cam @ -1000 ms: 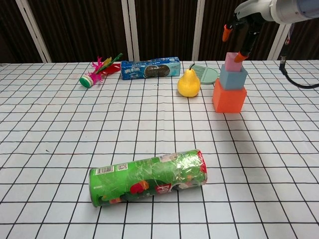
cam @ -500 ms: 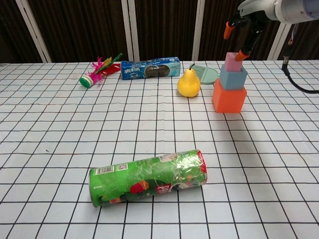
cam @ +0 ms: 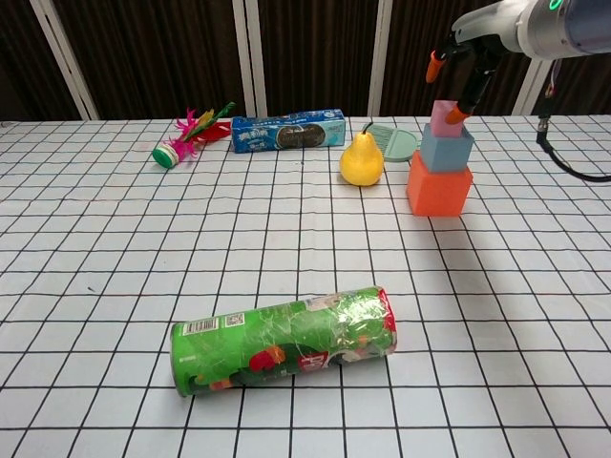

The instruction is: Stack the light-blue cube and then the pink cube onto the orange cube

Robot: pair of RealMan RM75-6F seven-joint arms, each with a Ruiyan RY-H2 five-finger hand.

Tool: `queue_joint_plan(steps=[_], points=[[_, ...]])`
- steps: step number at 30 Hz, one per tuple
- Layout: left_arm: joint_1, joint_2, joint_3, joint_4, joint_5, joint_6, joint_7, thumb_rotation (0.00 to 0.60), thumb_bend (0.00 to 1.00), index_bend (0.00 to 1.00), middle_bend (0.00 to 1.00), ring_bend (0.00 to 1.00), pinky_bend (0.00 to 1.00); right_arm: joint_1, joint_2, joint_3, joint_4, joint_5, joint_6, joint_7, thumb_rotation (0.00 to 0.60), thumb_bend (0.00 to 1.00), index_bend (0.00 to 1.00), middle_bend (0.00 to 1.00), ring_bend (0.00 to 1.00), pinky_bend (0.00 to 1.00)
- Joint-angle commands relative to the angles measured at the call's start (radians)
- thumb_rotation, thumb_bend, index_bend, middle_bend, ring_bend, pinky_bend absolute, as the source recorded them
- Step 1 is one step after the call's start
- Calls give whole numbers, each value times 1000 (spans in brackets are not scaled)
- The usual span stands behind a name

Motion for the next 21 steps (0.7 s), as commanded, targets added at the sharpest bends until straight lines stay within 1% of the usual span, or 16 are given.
queue_joint_plan(steps=[1,10,21], points=[[0,-1,0,0,-1,1,3,600,206,219,13,0,18,-3,-8,-3,16,-2,-11,4,600,292,226,93,64,0],[0,-5,-2,-2,-8,4,13,600,206,219,13,0,18,-7,-32,-11,62,-12,-36,10,600,292,226,93,64,0],[-1,-7,-2,-2,-10,3,18,600,206,219,13,0,18,-9,-31,-15,70,-15,-31,3,600,292,226,93,64,0]])
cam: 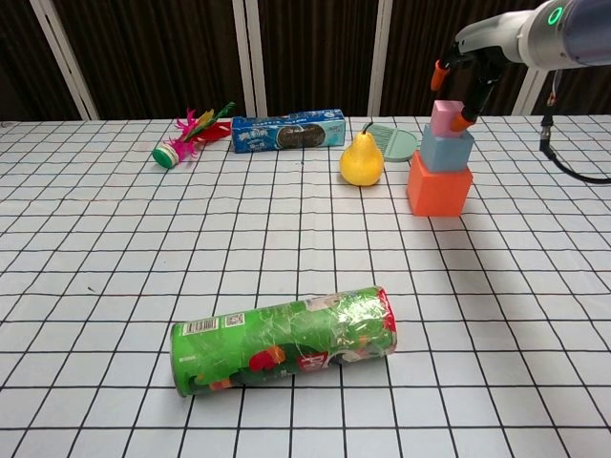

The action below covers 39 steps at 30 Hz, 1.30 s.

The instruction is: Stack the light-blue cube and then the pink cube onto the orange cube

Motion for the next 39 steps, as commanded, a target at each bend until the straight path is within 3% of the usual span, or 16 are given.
queue_joint_plan(steps=[1,39], points=[[1,0,0,-1,1,2,-1,600,206,219,13,0,18,-1,0,-2,1,1,0,-3,600,292,226,93,64,0],[1,-2,4,-6,6,6,10,600,206,219,13,0,18,-8,7,-3,0,6,-5,-6,600,292,226,93,64,0]])
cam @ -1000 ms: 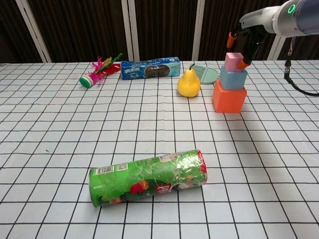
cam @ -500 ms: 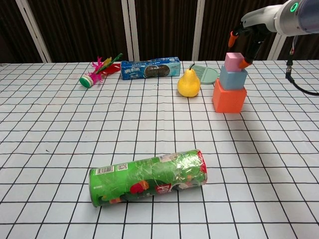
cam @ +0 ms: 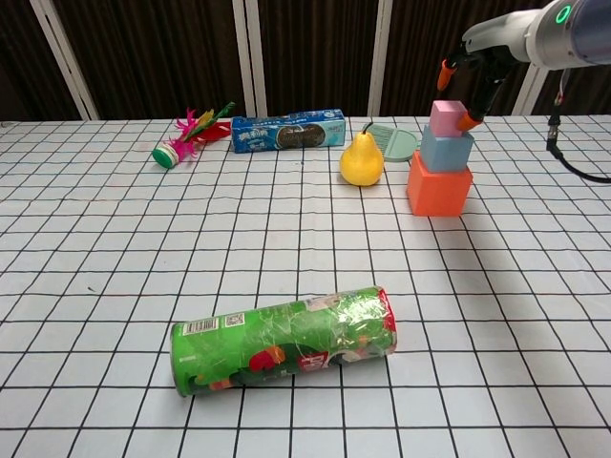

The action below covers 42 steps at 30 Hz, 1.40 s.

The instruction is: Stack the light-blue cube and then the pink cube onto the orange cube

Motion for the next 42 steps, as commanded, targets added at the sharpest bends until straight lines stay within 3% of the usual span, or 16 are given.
queue_joint_plan(steps=[1,30,42], points=[[0,0,0,0,-1,0,0,600,206,219,13,0,18,0,-1,-1,1,2,0,-1,600,292,226,93,64,0],[-1,0,-1,0,-3,-2,0,600,206,219,13,0,18,1,10,-8,-7,9,6,-20,600,292,226,93,64,0],[-8,2,0,7,0,-18,-8,600,206,219,13,0,18,-9,99,-17,-138,26,70,-54,600,292,213,93,64,0]])
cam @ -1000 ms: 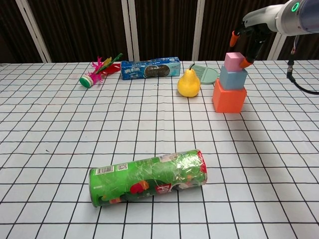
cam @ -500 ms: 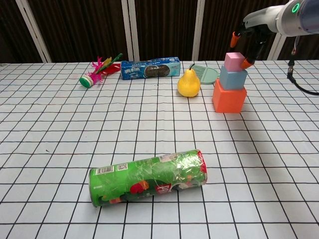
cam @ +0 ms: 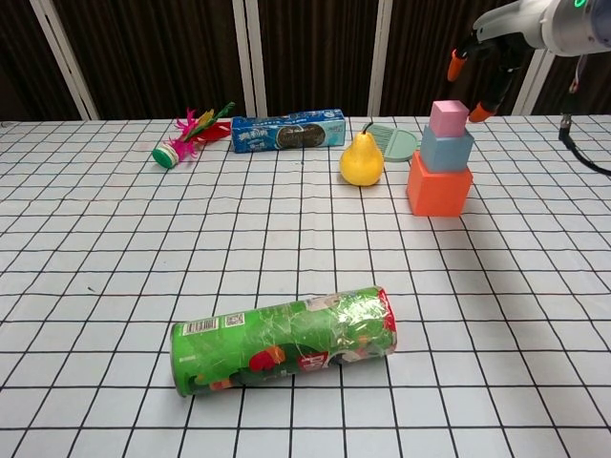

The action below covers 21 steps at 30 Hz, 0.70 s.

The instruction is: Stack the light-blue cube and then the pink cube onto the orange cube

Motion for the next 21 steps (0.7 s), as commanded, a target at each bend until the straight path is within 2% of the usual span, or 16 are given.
queue_joint_plan(steps=[1,7,11,16,18,21], points=[[-3,1,1,3,1,-8,-3,600,206,219,13,0,18,-9,40,-14,-58,14,29,-21,600,292,205,94,63,0],[-8,9,8,3,19,-22,-22,600,206,219,13,0,18,-48,145,-57,-222,16,95,-49,600,292,95,93,41,0],[-5,20,18,-3,43,-24,-48,600,207,219,13,0,18,-131,216,-84,-355,-87,205,4,600,292,38,93,41,0],[6,40,33,-17,83,-14,-88,600,206,219,12,0,18,-315,263,-145,-506,-341,393,159,600,292,0,93,41,0],[12,50,42,-27,102,-10,-104,600,206,219,12,0,18,-419,266,-204,-555,-479,476,236,600,292,0,93,41,0],[19,63,54,-33,133,-2,-128,600,206,219,12,0,18,-569,237,-292,-550,-719,594,360,600,292,0,93,41,0]])
